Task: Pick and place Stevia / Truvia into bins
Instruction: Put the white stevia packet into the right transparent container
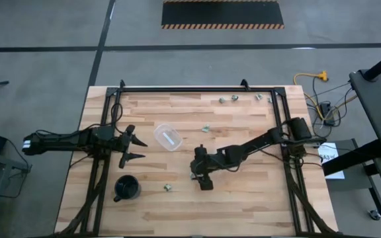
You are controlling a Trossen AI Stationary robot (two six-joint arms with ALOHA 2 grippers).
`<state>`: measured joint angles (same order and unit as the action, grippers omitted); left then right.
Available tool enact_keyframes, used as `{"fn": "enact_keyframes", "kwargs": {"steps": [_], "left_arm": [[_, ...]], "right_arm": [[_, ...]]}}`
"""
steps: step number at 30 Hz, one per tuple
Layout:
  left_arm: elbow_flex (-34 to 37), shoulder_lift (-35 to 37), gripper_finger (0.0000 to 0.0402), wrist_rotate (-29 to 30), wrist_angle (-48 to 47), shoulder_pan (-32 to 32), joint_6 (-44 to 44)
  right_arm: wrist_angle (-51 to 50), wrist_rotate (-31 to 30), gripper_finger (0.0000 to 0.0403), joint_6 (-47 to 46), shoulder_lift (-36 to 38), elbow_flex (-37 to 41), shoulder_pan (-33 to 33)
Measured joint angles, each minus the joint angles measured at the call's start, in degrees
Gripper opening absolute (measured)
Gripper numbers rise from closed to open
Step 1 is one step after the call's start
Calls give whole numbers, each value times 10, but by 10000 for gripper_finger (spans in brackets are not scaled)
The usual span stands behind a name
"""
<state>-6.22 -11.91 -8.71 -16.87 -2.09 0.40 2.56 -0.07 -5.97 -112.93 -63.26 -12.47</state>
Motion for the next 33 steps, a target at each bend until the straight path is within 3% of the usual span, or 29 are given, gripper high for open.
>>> {"fn": "enact_keyframes", "kwargs": {"steps": [9,21,27,33], "left_arm": [[0,0,209,0,0,0,0],[0,0,209,0,0,0,0],[0,0,209,0,1,0,0],[0,0,209,0,1,0,0]], "right_arm": [[4,16,247,-14,-45,-13,0],[-6,19,221,-10,-35,-11,0],[-9,19,170,-11,-34,-10,0],[-15,19,79,-6,-34,-10,0]]}}
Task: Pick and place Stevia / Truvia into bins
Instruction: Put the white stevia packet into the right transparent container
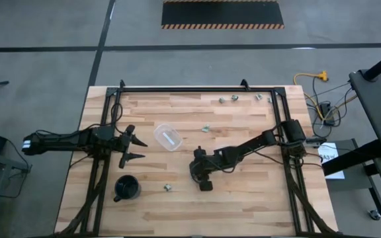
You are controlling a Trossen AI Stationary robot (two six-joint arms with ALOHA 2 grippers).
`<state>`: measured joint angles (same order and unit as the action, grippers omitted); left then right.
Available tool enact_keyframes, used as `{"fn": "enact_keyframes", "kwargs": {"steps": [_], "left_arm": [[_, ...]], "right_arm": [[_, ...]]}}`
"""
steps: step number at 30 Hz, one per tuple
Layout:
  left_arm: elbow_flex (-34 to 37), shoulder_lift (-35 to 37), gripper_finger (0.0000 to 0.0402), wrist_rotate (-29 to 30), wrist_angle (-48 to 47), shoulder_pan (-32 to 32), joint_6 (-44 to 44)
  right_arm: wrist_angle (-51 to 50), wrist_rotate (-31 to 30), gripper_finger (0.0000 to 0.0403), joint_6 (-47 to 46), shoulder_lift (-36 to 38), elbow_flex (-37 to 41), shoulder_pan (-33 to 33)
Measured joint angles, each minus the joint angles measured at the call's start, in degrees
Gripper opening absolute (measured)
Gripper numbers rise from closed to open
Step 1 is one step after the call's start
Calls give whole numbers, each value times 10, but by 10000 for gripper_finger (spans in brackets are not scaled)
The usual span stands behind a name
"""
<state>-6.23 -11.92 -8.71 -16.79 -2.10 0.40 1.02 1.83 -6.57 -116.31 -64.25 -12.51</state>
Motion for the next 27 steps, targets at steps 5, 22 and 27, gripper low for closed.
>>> {"fn": "enact_keyframes", "kwargs": {"steps": [5,22,27], "left_arm": [[0,0,209,0,0,0,0],[0,0,209,0,0,0,0],[0,0,209,0,0,0,0]], "right_arm": [[-7,4,16,10,1,1,0],[-8,-50,9,26,81,12,-7],[-9,-107,9,27,118,30,-20]]}}
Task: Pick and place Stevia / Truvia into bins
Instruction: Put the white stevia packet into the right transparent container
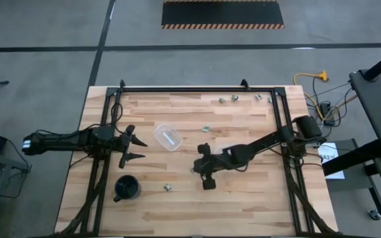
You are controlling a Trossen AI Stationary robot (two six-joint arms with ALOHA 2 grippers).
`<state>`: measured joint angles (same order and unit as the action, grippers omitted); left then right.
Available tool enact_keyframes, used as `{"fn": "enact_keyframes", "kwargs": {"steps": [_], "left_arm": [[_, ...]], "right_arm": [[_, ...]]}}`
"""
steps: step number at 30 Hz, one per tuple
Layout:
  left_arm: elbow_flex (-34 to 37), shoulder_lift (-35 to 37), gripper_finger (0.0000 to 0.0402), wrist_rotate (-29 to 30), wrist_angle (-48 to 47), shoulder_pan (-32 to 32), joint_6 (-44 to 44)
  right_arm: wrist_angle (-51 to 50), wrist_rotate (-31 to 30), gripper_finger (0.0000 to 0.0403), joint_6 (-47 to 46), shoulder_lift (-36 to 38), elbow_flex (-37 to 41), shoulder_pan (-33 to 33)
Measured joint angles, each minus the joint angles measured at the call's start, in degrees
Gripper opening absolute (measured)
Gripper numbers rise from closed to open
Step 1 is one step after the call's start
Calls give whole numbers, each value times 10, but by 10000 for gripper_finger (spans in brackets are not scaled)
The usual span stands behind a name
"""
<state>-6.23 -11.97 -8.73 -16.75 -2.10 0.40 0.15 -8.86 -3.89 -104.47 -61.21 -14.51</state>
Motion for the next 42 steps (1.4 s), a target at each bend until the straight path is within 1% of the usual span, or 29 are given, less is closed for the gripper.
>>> {"fn": "enact_keyframes", "kwargs": {"steps": [5,10,13,15,20,26,30,34,38,40,42], "left_arm": [[0,0,209,0,0,0,0],[0,1,209,0,-1,0,0],[0,1,209,0,-1,0,0],[0,0,209,0,0,0,0],[0,1,209,0,-2,0,0],[0,0,209,0,1,0,0],[0,1,209,0,-1,0,0],[0,1,209,0,0,0,0],[0,0,209,0,0,0,0],[0,0,209,0,0,0,0],[0,1,209,0,-1,0,0]], "right_arm": [[3,-46,9,-4,36,27,-15],[13,-125,9,-24,88,75,-36],[49,-167,9,-35,120,118,-47],[97,-182,9,-36,142,154,-55],[229,-182,9,-42,187,252,-59],[328,-182,9,-47,234,339,-59],[398,-182,9,-47,251,384,-59],[481,-170,9,-38,255,425,-58],[587,-133,9,-21,246,462,-59],[628,-130,9,-17,240,475,-59],[645,-132,9,-15,238,488,-58]]}}
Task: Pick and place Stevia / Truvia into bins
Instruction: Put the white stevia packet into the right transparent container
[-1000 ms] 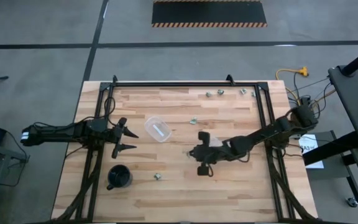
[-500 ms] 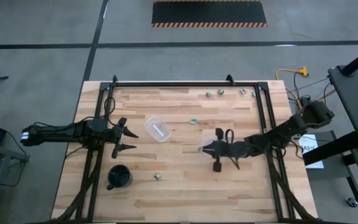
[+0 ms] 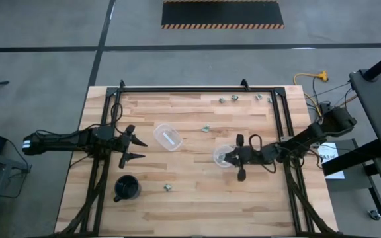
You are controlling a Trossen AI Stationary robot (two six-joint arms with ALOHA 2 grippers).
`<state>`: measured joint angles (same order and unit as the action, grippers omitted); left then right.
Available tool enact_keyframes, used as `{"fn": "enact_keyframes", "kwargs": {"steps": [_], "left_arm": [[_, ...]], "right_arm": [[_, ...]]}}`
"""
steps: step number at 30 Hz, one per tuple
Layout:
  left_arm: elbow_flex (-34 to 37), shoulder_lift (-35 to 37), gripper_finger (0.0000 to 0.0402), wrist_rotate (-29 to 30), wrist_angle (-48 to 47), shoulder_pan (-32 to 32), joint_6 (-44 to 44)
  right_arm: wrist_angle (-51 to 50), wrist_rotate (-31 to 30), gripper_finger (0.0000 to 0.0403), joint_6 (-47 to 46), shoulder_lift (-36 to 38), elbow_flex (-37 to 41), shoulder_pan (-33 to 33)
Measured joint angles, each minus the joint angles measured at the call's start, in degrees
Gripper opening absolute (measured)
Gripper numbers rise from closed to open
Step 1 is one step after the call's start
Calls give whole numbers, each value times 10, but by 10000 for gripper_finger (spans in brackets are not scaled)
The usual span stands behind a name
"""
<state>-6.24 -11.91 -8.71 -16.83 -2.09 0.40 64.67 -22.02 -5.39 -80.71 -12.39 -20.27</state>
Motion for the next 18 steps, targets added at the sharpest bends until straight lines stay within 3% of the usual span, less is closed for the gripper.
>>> {"fn": "enact_keyframes", "kwargs": {"steps": [18], "left_arm": [[0,0,209,0,1,0,0]], "right_arm": [[6,-26,12,-21,0,42,19]]}}
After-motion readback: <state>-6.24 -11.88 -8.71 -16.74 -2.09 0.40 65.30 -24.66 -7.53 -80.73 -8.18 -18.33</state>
